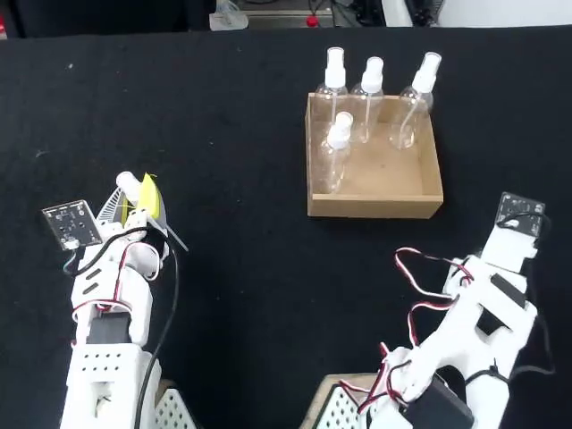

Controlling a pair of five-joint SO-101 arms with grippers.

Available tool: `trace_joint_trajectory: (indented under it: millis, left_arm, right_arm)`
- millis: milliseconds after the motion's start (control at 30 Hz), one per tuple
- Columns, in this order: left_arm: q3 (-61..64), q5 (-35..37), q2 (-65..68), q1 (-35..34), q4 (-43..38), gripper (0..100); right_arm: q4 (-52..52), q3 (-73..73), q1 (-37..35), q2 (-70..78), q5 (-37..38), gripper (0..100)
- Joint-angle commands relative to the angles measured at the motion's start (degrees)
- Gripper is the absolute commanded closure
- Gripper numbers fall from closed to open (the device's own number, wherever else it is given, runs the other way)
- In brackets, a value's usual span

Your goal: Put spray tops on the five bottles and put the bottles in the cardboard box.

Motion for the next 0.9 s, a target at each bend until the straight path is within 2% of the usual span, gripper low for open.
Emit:
trace_joint_trajectory:
  millis: [0,300,567,867]
  left_arm:
    - [-0.40,0.00,-0.88,-0.22,-1.41,97]
    - [-0.40,0.00,-0.88,-0.22,-1.41,97]
    - [-0.40,0.00,-0.88,-0.31,-1.41,97]
    - [-0.40,0.00,-0.88,-0.40,-1.41,97]
  right_arm:
    - [2.37,-1.63,-0.88,-2.42,0.00,79.0]
    - [4.22,-4.44,-0.53,-2.51,0.00,88.4]
    - [24.70,-18.68,-0.97,-2.42,-0.35,74.3]
    - [27.87,-21.05,-0.70,-2.33,-0.44,74.7]
